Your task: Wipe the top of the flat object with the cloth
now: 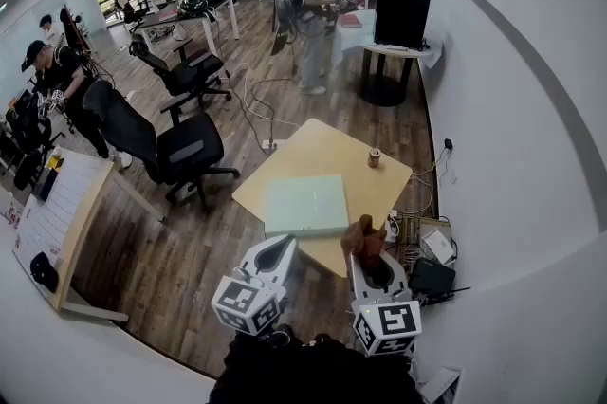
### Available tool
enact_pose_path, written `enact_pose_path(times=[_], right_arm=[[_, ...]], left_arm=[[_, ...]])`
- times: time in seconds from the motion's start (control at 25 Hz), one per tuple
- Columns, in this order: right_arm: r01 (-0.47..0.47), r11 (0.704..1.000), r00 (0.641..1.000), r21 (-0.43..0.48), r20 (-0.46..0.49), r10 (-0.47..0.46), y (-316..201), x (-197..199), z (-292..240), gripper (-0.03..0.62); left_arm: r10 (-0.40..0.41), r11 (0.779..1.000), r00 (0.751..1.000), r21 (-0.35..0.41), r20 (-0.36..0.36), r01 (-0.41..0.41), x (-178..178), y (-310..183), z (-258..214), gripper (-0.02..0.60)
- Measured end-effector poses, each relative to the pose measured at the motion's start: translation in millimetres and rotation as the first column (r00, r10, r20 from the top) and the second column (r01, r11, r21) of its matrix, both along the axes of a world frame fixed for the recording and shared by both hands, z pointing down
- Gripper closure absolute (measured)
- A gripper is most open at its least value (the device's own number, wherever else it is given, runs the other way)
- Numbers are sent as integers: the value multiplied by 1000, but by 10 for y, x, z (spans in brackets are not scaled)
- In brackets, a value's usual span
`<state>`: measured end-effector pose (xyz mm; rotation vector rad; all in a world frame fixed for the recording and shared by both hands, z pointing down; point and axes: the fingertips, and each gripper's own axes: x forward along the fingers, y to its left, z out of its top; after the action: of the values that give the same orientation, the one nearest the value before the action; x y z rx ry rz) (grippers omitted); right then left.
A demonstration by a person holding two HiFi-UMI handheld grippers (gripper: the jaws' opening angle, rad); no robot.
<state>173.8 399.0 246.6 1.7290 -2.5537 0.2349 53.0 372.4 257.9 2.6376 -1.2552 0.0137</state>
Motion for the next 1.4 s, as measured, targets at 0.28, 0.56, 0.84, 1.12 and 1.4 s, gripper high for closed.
enact_pose_path(times=[0.28,0.56,0.84,1.12,1.4], right_arm=[[-17,1000,1000,-20,18,17,-64,177,117,502],[13,998,996,-53,86,-9,-205,202,298,496],[47,994,996,-99,84,-38,-526,30,546,493],[72,973,995,-218,78,-56,-1248,-211,960,493],[110,933,994,-343,64,-93,-2230,-714,1493,491]], left_arm=[[-2,1000,1000,-19,5,2,145,-73,140,545],[-39,997,999,-71,15,40,79,-201,408,545],[-119,981,992,-148,30,122,-285,-538,812,545],[-197,942,978,-264,68,208,-753,-1341,1527,545],[-195,872,976,-437,101,220,-1173,-2206,2512,543]])
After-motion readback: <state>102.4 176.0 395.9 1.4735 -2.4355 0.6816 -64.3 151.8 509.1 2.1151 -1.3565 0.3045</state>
